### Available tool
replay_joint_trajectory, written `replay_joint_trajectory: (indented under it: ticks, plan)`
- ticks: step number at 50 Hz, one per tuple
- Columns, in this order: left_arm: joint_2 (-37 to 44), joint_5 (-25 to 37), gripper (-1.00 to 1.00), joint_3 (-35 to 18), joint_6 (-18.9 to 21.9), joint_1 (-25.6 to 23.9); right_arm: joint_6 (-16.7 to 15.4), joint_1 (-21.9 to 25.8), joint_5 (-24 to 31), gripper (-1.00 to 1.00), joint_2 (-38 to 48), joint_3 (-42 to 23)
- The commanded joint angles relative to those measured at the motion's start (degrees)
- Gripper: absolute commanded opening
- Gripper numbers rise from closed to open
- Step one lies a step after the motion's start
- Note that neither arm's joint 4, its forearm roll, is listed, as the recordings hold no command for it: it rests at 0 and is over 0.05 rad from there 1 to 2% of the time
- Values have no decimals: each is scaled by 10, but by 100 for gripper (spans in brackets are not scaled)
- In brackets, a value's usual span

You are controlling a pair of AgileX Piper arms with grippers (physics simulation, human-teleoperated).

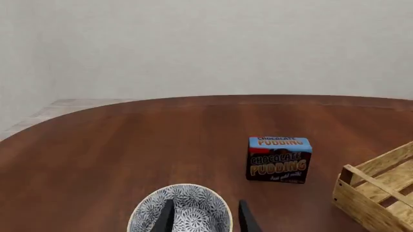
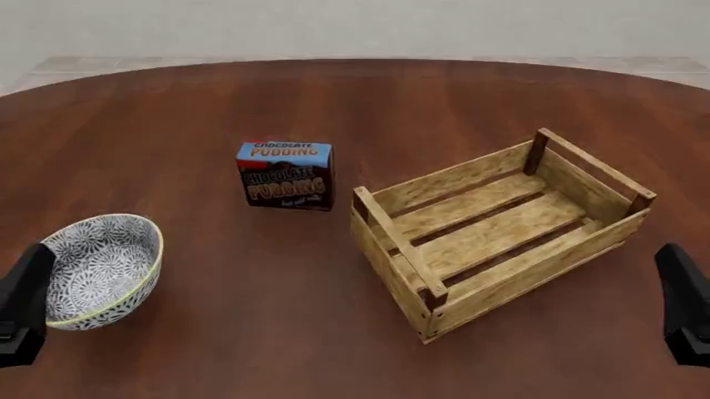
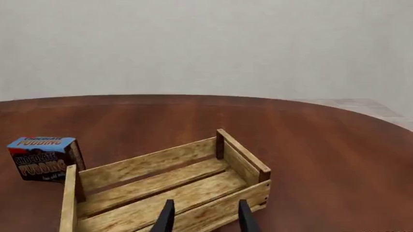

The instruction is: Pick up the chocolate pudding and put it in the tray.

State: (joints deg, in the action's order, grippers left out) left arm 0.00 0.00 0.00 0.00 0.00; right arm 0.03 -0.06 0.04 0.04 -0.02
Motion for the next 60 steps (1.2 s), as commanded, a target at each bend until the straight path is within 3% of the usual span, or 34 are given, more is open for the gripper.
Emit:
replay_joint_trajectory:
  ticks: [1,24,27,28,33,36,40,42,43,47,54,58,59,60]
  plan:
    - [0,0,100,0,0,0,3,-3,1,100,0,0]
    - [0,0,100,0,0,0,12,-6,2,100,18,-2]
    - [0,0,100,0,0,0,-21,-10,-40,100,92,-23]
    - [0,0,100,0,0,0,-17,-22,-55,100,128,-38]
    - [0,0,100,0,0,0,10,-9,-25,100,194,-124]
    - [0,0,100,0,0,0,-5,36,10,100,186,-180]
    - [0,0,100,0,0,0,-8,46,27,100,197,-226]
    - [0,0,100,0,0,0,-28,59,30,100,240,-255]
    - [0,0,100,0,0,0,-16,82,31,100,242,-265]
    - [0,0,100,0,0,0,-70,98,28,100,283,-305]
    - [0,0,100,0,0,0,-86,135,18,100,373,-380]
    - [0,0,100,0,0,0,-165,175,-4,100,443,-410]
    - [0,0,100,0,0,0,-128,196,9,100,470,-437]
    - [0,0,100,0,0,0,-126,210,14,100,487,-451]
